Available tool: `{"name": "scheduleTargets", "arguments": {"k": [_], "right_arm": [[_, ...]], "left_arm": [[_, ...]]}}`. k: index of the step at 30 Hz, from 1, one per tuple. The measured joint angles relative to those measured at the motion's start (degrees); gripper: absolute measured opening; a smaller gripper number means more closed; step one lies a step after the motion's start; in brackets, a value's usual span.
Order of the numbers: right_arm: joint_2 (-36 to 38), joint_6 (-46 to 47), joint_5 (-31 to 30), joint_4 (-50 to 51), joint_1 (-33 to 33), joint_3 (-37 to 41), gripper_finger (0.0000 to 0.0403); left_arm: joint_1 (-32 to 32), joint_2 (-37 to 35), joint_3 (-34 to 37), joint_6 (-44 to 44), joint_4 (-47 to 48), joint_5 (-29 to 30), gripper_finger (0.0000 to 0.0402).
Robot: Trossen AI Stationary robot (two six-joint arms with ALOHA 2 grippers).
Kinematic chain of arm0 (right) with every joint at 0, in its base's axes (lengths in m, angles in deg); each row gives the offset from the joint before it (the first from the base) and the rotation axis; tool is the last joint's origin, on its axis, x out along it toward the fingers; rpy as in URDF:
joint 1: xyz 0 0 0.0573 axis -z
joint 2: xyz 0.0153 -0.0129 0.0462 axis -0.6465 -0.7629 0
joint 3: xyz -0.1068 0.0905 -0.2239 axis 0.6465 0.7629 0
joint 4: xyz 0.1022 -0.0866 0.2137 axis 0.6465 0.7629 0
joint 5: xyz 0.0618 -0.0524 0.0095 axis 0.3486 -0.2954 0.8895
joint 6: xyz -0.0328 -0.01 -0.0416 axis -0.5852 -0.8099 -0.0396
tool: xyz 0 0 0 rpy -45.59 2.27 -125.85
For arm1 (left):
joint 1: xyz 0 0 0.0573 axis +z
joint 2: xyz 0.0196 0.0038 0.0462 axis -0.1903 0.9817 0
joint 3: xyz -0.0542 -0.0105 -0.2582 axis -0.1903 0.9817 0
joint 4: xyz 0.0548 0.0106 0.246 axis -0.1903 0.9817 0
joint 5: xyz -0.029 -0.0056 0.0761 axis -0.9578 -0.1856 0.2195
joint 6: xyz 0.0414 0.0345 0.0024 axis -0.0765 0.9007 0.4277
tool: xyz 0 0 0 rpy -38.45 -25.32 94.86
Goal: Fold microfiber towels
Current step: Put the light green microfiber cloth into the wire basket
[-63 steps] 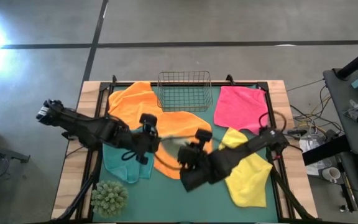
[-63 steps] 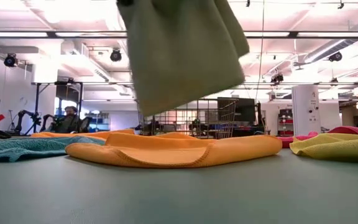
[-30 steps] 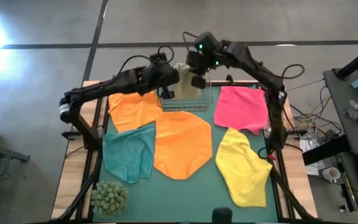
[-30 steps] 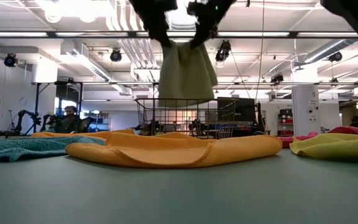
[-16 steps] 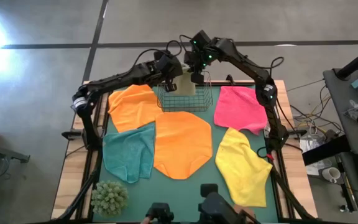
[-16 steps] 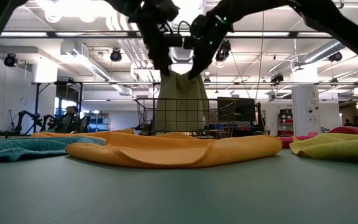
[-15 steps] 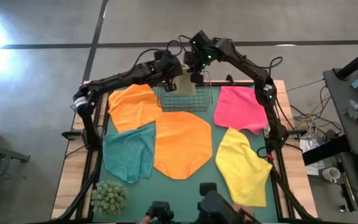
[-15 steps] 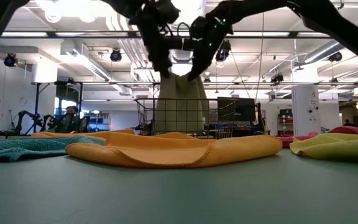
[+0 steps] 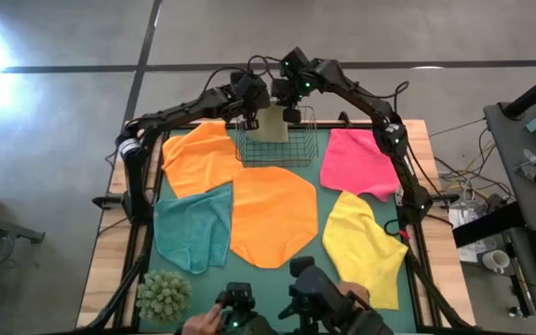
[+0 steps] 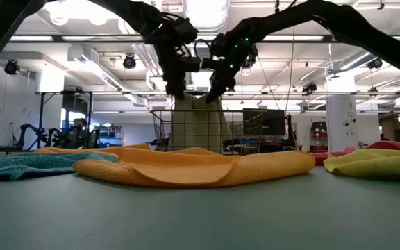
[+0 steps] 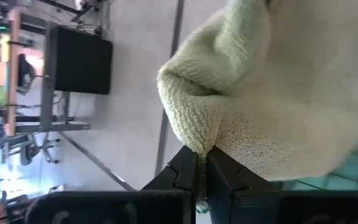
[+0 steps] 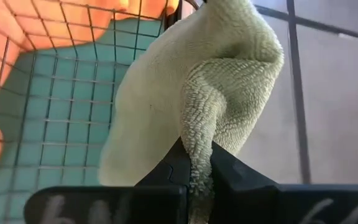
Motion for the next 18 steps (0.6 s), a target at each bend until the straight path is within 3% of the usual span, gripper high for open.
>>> {"name": "scheduleTargets", "arguments": {"k": [7, 13, 18], "right_arm": [[0.0, -2.4, 1.2, 2.3, 0.2, 0.0, 0.0011], [0.0, -0.1, 7.4, 8.6, 0.1, 1.3, 0.0011], [0.0, 5.1, 12.9, 9.6, -0.5, 4.9, 0.0011]], "left_arm": [[-0.4, -0.5, 0.0, -1.6, 2.2, -2.3, 0.0000], [-1.8, -0.5, 0.0, -7.5, 12.2, -9.8, 0.0000], [-3.2, -0.5, 0.1, -9.6, 17.4, -11.6, 0.0000]]}}
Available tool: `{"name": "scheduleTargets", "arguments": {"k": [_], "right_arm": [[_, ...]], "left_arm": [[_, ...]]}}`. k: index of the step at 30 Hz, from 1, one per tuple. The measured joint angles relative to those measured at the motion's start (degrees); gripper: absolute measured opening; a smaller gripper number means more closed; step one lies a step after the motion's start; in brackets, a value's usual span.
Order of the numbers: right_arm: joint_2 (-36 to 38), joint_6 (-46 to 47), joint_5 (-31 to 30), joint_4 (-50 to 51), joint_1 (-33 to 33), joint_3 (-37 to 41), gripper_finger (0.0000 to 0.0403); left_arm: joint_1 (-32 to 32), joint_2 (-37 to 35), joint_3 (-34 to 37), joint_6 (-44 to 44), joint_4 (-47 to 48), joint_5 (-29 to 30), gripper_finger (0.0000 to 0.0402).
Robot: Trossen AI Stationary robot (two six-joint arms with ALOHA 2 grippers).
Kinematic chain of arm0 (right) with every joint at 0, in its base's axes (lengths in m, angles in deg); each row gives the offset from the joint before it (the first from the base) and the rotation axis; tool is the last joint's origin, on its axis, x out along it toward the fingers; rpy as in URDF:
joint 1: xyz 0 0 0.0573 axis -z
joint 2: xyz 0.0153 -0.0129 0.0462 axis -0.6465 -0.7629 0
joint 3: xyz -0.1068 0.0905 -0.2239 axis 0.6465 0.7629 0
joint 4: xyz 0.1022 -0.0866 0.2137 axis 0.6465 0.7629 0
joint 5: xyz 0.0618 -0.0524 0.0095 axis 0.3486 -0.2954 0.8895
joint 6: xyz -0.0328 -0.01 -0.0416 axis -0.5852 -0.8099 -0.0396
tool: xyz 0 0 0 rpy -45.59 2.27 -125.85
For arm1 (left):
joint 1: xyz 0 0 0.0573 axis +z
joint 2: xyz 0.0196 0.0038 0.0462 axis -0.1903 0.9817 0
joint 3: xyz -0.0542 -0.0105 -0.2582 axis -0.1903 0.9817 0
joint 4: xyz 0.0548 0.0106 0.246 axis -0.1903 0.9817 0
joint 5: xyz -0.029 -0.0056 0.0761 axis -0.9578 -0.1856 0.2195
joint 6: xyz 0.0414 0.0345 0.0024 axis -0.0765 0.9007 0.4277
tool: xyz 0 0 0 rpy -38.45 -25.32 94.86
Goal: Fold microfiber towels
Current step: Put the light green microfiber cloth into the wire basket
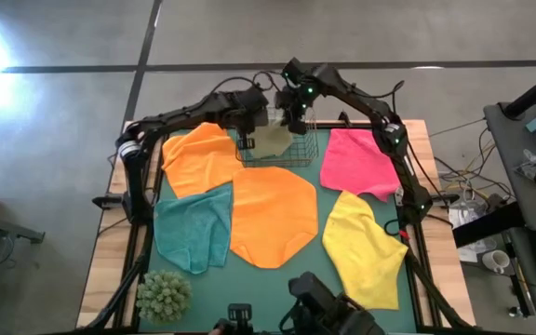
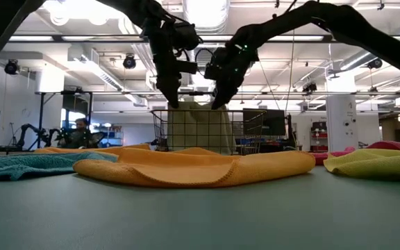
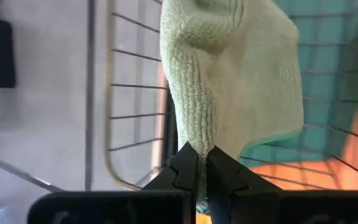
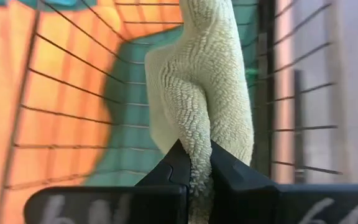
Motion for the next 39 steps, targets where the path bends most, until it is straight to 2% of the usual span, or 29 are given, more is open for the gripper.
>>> {"name": "scheduleTargets", "arguments": {"k": [8, 10, 12, 15, 17, 19, 20, 22, 26, 28, 35, 39], "right_arm": [[0.0, 1.3, 0.5, -0.7, -1.6, 3.7, 0.0011], [0.1, 1.5, -1.6, -1.8, -1.5, 3.0, 0.0011], [0.4, 1.6, -6.1, -2.9, -1.5, 1.6, 0.0011], [1.4, 1.0, -11.7, -3.9, -1.3, -2.0, 0.0011], [2.7, 0.5, -15.1, -6.3, -1.2, -4.2, 0.0011], [4.2, 0.5, -16.4, -8.9, -1.1, -5.4, 0.0011], [5.2, 1.0, -16.0, -9.7, -1.1, -5.4, 0.0011], [6.9, 1.2, -14.4, -9.2, -1.1, -4.9, 0.0011], [6.7, -0.6, -7.9, -4.3, -1.3, -3.5, 0.0011], [5.7, -1.6, -6.9, -4.4, -1.6, -1.1, 0.0011], [2.5, -3.4, -7.6, -4.8, -1.9, 5.3, 0.0011], [2.4, -2.1, -13.2, -8.3, -1.9, 5.6, 0.0011]], "left_arm": [[-0.5, 0.0, 0.0, 0.0, -1.4, -0.4, 0.0000], [-0.4, -0.1, 0.0, 0.2, -3.9, 1.0, 0.0000], [-0.4, -0.2, -0.3, 1.5, -4.7, 2.7, 0.0000], [-0.4, -0.4, -2.1, 4.4, -6.4, 6.9, 0.0000], [-0.4, -0.6, -3.8, 7.7, -8.6, 12.7, 0.0000], [-0.4, -1.0, -5.8, 10.6, -10.6, 18.3, 0.0000], [-0.3, -1.4, -7.0, 10.8, -10.2, 19.2, 0.0000], [-0.3, -2.9, -8.4, 9.1, -8.9, 17.3, 0.0000], [-0.8, -5.6, -6.3, 2.7, -5.6, 3.6, 0.0000], [-1.1, -5.6, -4.5, 0.5, -4.2, -0.9, 0.0000], [-0.6, -5.0, 5.7, 0.5, -8.3, -1.7, 0.0000], [0.4, -5.0, 8.0, 0.7, -14.1, 0.7, 0.0000]]}}
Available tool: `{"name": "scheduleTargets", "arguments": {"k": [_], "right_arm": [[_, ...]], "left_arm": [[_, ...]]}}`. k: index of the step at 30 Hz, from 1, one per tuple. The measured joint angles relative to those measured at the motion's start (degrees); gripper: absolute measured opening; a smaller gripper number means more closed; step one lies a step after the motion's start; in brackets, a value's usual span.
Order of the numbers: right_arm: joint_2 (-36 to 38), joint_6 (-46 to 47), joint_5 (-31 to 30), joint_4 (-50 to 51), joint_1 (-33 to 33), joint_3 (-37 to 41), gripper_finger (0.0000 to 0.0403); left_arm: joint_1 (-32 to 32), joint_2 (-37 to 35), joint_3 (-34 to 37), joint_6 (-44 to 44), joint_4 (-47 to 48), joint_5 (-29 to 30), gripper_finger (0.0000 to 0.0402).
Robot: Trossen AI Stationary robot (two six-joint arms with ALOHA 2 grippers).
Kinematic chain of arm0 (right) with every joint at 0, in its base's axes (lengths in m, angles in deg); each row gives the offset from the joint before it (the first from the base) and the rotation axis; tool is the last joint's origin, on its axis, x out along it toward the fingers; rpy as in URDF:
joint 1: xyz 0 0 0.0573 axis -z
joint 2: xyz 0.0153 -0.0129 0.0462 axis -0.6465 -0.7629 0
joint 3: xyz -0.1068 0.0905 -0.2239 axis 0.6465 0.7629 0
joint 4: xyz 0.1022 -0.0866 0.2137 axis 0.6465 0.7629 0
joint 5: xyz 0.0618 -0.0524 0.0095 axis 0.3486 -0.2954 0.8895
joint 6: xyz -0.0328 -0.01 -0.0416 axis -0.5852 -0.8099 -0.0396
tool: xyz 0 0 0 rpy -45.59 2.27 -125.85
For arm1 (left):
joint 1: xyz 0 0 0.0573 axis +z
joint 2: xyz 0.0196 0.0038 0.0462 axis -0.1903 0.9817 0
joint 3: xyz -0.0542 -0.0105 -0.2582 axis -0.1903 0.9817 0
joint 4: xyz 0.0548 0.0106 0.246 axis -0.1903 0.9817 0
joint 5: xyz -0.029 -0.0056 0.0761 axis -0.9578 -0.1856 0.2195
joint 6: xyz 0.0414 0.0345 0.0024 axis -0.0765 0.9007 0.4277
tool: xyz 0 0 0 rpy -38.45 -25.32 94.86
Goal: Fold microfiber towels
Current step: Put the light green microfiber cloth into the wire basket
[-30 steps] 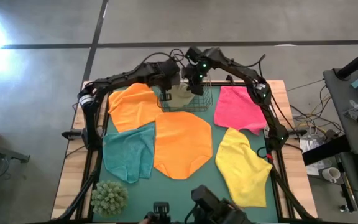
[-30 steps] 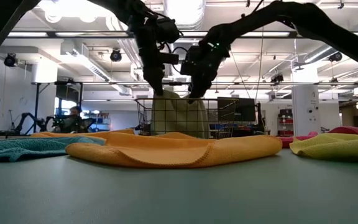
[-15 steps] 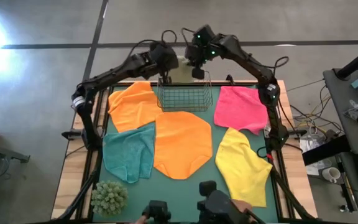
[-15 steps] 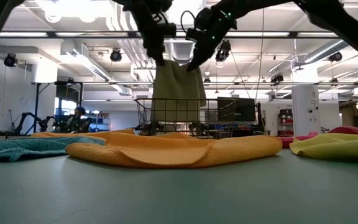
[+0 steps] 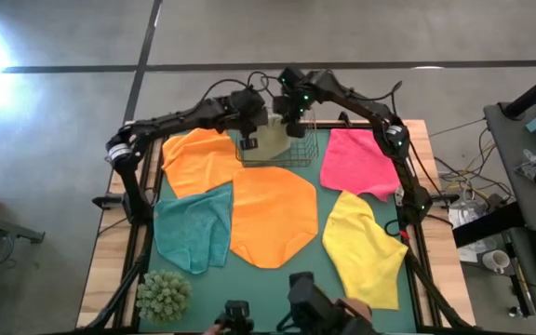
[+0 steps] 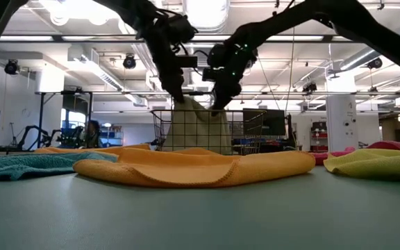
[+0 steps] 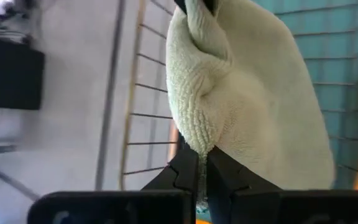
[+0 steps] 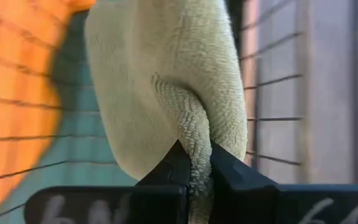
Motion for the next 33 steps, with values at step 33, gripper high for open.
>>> {"name": "scheduleTargets", "arguments": {"k": [33], "right_arm": [[1.8, 1.3, -11.3, -4.8, -0.5, 2.2, 0.0011]], "left_arm": [[2.6, -0.4, 13.6, 11.2, -25.3, 6.8, 0.0000]]}}
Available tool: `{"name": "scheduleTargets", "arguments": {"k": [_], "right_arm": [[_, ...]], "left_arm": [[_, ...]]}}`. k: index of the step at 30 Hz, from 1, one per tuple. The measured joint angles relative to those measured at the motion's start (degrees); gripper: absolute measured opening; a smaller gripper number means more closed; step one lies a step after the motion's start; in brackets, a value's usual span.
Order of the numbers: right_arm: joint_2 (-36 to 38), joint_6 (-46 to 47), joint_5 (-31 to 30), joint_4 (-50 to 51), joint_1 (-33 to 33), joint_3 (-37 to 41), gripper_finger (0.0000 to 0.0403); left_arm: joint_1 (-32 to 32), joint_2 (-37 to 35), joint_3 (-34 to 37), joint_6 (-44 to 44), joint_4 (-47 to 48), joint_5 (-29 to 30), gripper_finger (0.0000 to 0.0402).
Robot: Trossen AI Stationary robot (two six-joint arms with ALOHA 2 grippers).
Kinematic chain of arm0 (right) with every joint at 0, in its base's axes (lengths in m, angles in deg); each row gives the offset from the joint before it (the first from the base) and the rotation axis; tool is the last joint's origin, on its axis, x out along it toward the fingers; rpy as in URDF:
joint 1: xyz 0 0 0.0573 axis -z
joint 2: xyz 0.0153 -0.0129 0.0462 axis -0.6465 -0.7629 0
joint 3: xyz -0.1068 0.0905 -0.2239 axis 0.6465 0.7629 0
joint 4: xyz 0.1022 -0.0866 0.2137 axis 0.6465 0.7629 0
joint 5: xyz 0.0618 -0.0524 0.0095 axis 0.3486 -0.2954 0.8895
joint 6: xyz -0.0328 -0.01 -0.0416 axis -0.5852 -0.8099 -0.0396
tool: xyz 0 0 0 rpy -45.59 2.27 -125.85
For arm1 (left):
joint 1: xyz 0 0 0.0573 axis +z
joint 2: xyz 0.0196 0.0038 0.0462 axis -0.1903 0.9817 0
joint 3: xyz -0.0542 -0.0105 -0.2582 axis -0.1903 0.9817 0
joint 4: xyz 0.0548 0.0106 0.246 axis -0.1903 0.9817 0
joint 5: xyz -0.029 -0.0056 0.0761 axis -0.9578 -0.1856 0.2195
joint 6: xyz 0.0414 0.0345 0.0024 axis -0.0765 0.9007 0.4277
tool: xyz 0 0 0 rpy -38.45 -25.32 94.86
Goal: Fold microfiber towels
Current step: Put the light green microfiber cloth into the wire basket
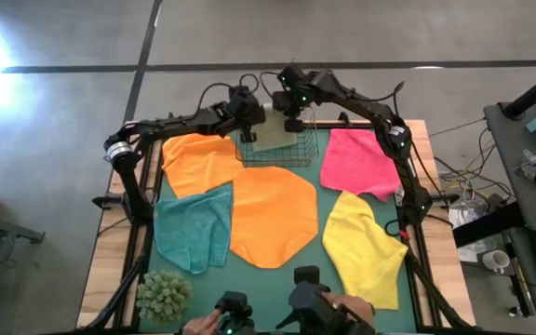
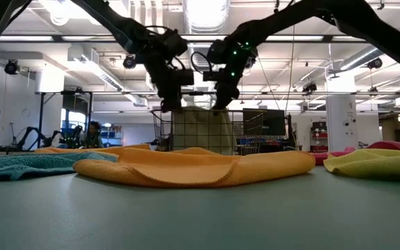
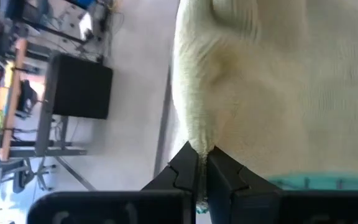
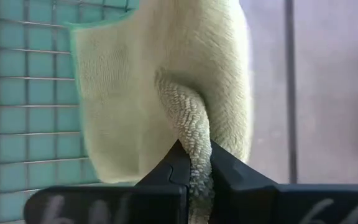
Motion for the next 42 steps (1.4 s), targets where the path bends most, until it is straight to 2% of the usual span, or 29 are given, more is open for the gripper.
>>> {"name": "scheduleTargets", "arguments": {"k": [7, 10, 14, 19, 22, 26, 31, 37, 42], "right_arm": [[0.3, 3.5, 7.7, 6.9, -2.2, 4.6, 0.0011], [0.3, 4.1, 9.1, 9.5, -3.8, 5.0, 0.0011], [0.3, 4.0, 8.9, 13.1, -4.9, 5.5, 0.0011], [0.3, 3.9, 9.4, 12.4, -4.5, 8.0, 0.0011], [0.3, 3.5, 10.4, 12.3, -4.6, 9.7, 0.0011], [0.3, 1.9, 13.3, 12.2, -4.7, 10.8, 0.0011], [0.3, 0.9, 12.9, 12.1, -4.6, 9.3, 0.0011], [0.6, 0.6, 12.1, 12.0, -4.2, 3.2, 0.0011], [0.7, -0.7, 12.2, 13.8, -3.7, -1.7, 0.0011]], "left_arm": [[-1.9, 0.0, 2.0, -3.1, 6.0, -0.3, 0.0000], [-2.9, -0.4, 1.8, -5.9, 7.5, -1.9, 0.0000], [-4.7, -0.9, 1.6, -9.0, 9.4, -6.4, 0.0000], [-5.9, -0.9, 1.9, -12.4, 16.1, -13.5, 0.0000], [-6.1, -0.9, 2.5, -13.4, 17.0, -16.0, 0.0000], [-6.0, -0.9, 2.4, -13.3, 17.3, -16.2, 0.0000], [-6.0, -0.9, 0.6, -12.9, 17.8, -15.5, 0.0000], [-5.9, -1.6, -2.3, -12.8, 18.1, -15.1, 0.0000], [-5.9, -5.2, -4.7, -10.6, 20.1, -13.0, 0.0000]]}}
